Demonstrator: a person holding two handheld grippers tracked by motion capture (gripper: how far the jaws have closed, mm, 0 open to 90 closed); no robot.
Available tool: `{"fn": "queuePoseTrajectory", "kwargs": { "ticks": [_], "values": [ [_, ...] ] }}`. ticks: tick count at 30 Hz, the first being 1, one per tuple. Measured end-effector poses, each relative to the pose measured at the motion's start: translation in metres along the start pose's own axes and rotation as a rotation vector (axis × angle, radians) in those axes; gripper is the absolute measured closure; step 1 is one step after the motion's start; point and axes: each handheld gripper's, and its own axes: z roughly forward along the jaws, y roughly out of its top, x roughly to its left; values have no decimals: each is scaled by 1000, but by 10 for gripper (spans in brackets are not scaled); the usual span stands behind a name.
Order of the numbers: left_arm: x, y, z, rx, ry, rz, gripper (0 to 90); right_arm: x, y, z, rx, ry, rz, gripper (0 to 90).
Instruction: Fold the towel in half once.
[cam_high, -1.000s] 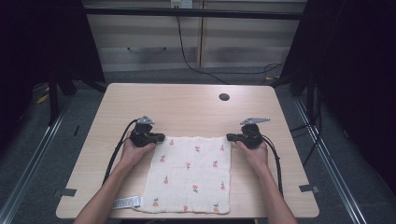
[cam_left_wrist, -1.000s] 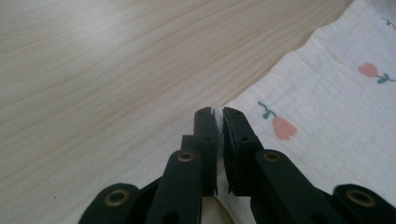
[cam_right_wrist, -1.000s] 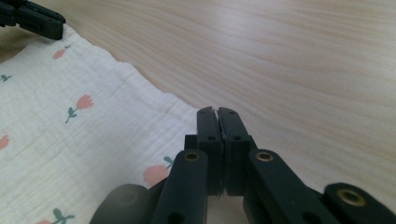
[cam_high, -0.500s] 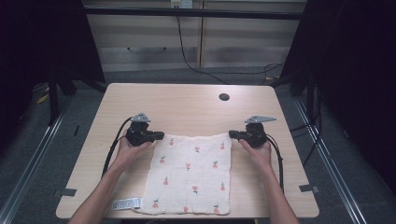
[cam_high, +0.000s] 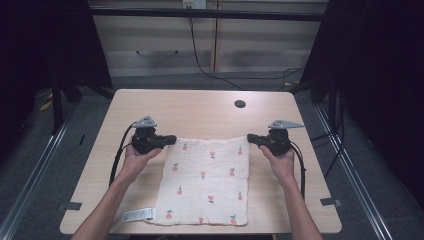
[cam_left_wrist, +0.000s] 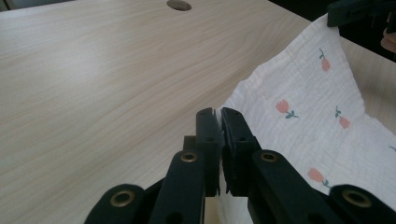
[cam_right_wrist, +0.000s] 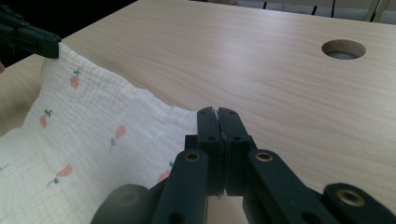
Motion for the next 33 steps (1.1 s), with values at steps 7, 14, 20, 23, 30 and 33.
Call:
{"fn": "queuePoseTrajectory", "kwargs": {
  "ticks": [7,14,20,23,30,33],
  "values": [
    [-6,8,-11,-49,-8,12,864,5,8,-9,-31,8,-20,893],
    [-18,19,-23,-103,-15,46,865,14,18,-19,-68,14,-45,894],
    [-20,25,-36,-144,-5,52,865,22,29,-32,-119,30,-73,895],
    [-23,29,-43,-171,-13,54,866,26,33,-36,-142,35,-79,895],
    [-36,38,-54,-212,-19,95,865,40,42,-39,-171,68,-113,895],
    [-29,30,-48,-185,9,69,865,41,37,-35,-149,73,-95,895]
  ]
}}
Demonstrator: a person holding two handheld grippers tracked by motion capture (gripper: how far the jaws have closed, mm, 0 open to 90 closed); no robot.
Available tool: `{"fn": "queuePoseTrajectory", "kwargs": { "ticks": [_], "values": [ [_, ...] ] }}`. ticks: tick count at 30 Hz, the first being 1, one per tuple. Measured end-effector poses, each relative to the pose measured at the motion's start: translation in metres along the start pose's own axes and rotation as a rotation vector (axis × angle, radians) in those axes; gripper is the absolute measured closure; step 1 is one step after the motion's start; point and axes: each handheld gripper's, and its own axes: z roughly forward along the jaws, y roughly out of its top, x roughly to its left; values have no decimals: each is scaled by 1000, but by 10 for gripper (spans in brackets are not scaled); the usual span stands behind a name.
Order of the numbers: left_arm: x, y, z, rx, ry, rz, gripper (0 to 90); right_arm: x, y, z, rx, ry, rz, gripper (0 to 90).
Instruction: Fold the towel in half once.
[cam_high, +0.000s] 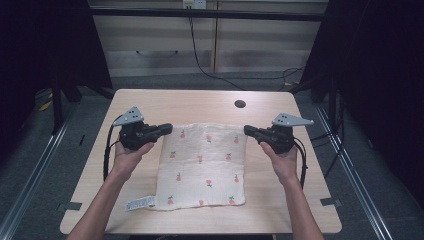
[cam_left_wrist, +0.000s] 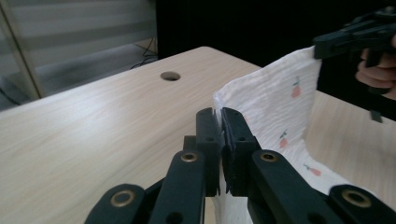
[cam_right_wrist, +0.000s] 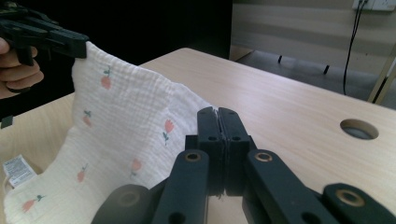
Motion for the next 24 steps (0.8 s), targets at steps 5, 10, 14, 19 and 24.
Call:
{"fn": "queuePoseTrajectory", "kwargs": {
  "ticks": [5,10,14,19,24],
  "values": [
    [-2,-8,1,39,19,9,866,2,-3,0,21,1,3,895],
    [-6,-22,-14,49,38,20,865,2,-10,-5,55,7,14,895],
    [-7,-28,-27,64,42,18,865,2,-16,-16,52,21,37,895],
    [-19,-35,-36,66,30,23,865,5,-26,-25,58,39,48,895],
    [-30,-45,-41,91,30,34,865,12,-37,-31,78,49,63,895]
  ]
}}
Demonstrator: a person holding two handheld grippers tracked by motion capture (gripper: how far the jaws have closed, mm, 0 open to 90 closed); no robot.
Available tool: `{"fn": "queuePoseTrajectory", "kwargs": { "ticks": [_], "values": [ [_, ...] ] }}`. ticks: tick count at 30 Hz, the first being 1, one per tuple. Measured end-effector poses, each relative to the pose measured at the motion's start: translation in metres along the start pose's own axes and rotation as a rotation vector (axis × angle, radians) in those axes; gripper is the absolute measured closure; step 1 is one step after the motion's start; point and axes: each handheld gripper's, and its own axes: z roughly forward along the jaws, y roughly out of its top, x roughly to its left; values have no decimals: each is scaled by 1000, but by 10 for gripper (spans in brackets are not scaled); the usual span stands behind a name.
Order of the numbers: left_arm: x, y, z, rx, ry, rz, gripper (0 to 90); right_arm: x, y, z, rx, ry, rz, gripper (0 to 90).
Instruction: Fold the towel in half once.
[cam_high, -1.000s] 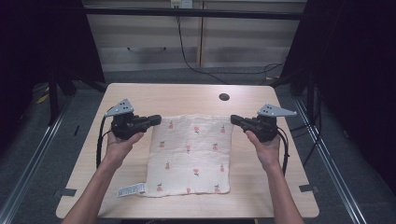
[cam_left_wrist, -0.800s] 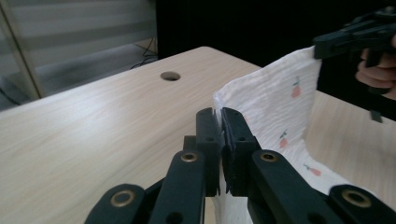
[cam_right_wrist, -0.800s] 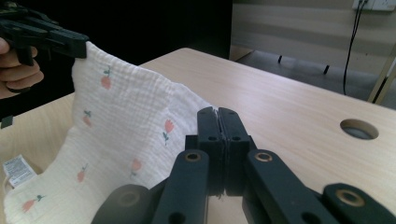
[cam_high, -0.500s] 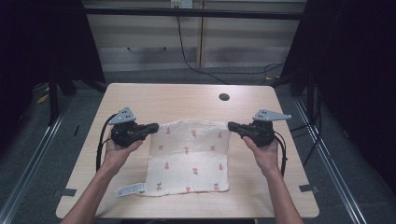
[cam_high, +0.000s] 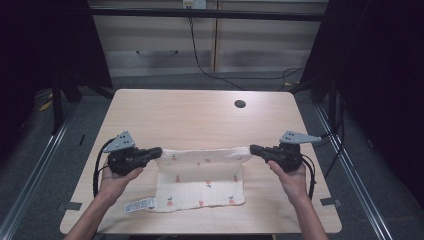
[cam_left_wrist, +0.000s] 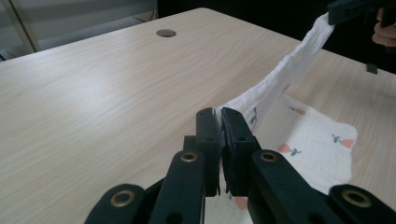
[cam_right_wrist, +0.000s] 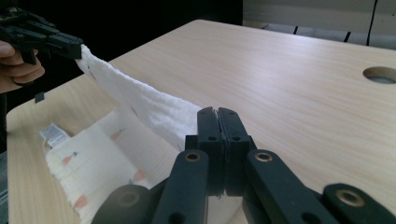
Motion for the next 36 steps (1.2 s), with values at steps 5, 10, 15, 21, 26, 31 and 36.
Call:
{"fn": "queuePoseTrajectory", "kwargs": {
  "ticks": [5,10,15,21,26,31,36],
  "values": [
    [-9,-9,-6,25,-14,11,866,7,-10,-2,35,8,-11,895],
    [-17,-27,-7,78,-30,12,865,16,-28,-4,79,4,-23,895],
    [-20,-51,1,153,-52,12,864,19,-53,3,150,19,-8,894],
    [-22,-64,6,195,-54,9,863,23,-64,4,202,12,-10,893],
    [-29,-63,-1,176,-78,15,862,30,-70,2,222,11,-27,888],
    [-31,-72,2,233,-98,23,860,30,-79,-2,259,29,-11,868],
    [-34,-74,6,256,-118,17,834,29,-89,-8,294,-2,-7,844]
  ]
}}
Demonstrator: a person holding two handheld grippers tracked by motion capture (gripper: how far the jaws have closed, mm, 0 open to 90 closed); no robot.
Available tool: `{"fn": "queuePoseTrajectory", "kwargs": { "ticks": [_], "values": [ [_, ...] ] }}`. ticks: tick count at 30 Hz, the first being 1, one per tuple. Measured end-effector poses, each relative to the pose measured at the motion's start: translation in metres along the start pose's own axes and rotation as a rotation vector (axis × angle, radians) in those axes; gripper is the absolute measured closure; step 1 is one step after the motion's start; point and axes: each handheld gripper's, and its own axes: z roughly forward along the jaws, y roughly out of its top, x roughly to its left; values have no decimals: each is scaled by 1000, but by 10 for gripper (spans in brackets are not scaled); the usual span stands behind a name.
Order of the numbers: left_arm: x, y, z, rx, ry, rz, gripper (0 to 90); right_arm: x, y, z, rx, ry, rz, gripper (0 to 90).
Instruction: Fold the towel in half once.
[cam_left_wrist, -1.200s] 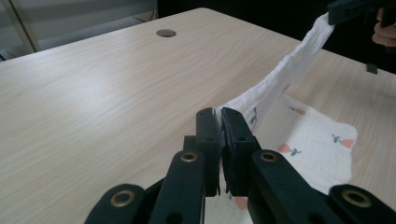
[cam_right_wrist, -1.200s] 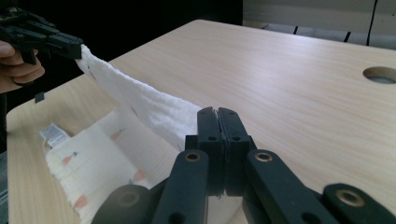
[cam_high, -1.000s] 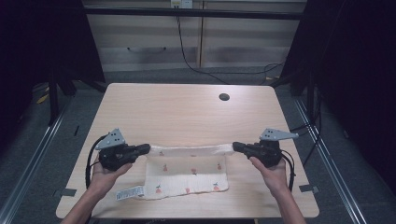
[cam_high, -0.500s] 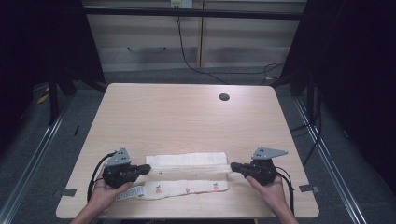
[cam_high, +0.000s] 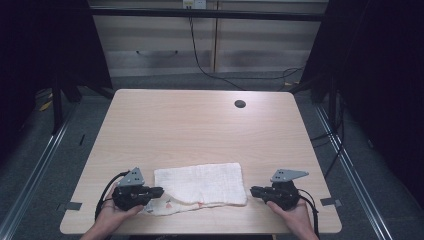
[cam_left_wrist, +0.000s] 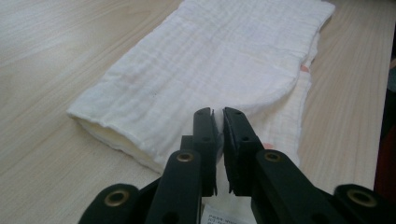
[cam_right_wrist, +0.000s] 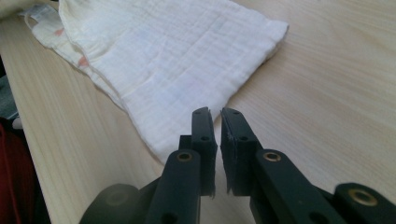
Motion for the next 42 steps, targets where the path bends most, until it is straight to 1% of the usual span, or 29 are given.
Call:
{"fn": "queuePoseTrajectory", "kwargs": {
  "ticks": [2,3,4,8,10,11,12,13,15,16,17,19,20,21,24,25,26,27,28,29,31,32,33,34,35,36,38,40,42],
  "values": [
    [1,0,-1,-12,-2,-8,803,-1,0,-1,-1,0,1,844],
    [2,1,-2,-17,-4,-11,801,-1,1,0,-15,6,8,842],
    [4,1,-4,-32,-12,-18,801,-1,2,0,-15,9,7,841],
    [4,1,-6,-50,-13,-23,789,1,5,4,-15,15,-3,831],
    [6,4,-7,-55,5,-22,761,2,10,7,-25,20,-9,821],
    [6,4,-7,-55,5,-22,755,2,10,7,-25,20,-9,821],
    [8,6,-7,-45,20,-11,755,1,12,8,-31,18,-12,820],
    [10,7,-6,-44,28,-14,743,-3,19,12,-39,13,-14,815],
    [14,11,-5,-46,45,-18,743,-4,22,14,-43,13,-12,815],
    [19,15,-3,-54,57,-30,739,-9,29,19,-44,4,-12,815],
    [19,15,-3,-54,57,-30,739,-9,29,19,-44,4,-12,815],
    [26,21,1,-38,76,-18,741,-14,36,23,-40,0,-15,826],
    [31,24,5,-28,76,-27,756,-20,44,29,-37,-3,-28,840],
    [34,25,8,-23,82,-28,756,-20,44,29,-37,-3,-28,840],
    [45,29,21,13,108,-41,768,-29,55,37,-43,-9,-25,852],
    [48,30,23,14,107,-47,769,-32,59,41,-36,-12,-26,854],
    [51,33,26,13,107,-49,775,-38,66,51,-25,-14,-27,854],
    [51,33,26,13,107,-49,775,-38,66,51,-25,-14,-27,854],
    [53,30,29,32,101,-57,775,-42,71,61,-9,-26,-28,853],
    [53,30,29,32,101,-57,777,-42,71,61,-9,-26,-28,853],
    [56,27,32,53,107,-57,779,-45,74,70,-13,-40,-21,859],
    [56,25,33,53,114,-60,786,-46,74,74,-16,-33,-14,862],
    [57,24,34,54,118,-59,791,-46,74,81,-1,-21,-20,868],
    [58,22,36,58,114,-61,791,-46,74,81,-1,-21,-20,868],
    [58,21,37,63,118,-55,790,-45,73,83,17,-29,-39,871],
    [59,20,37,57,116,-52,792,-44,71,86,36,-38,-43,880],
    [59,20,37,59,117,-54,795,-46,69,87,40,-50,-41,889],
    [59,20,37,60,121,-42,795,-47,68,86,48,-58,-44,900],
    [59,20,37,57,123,-38,795,-49,67,84,52,-54,-37,900]
  ]
}}
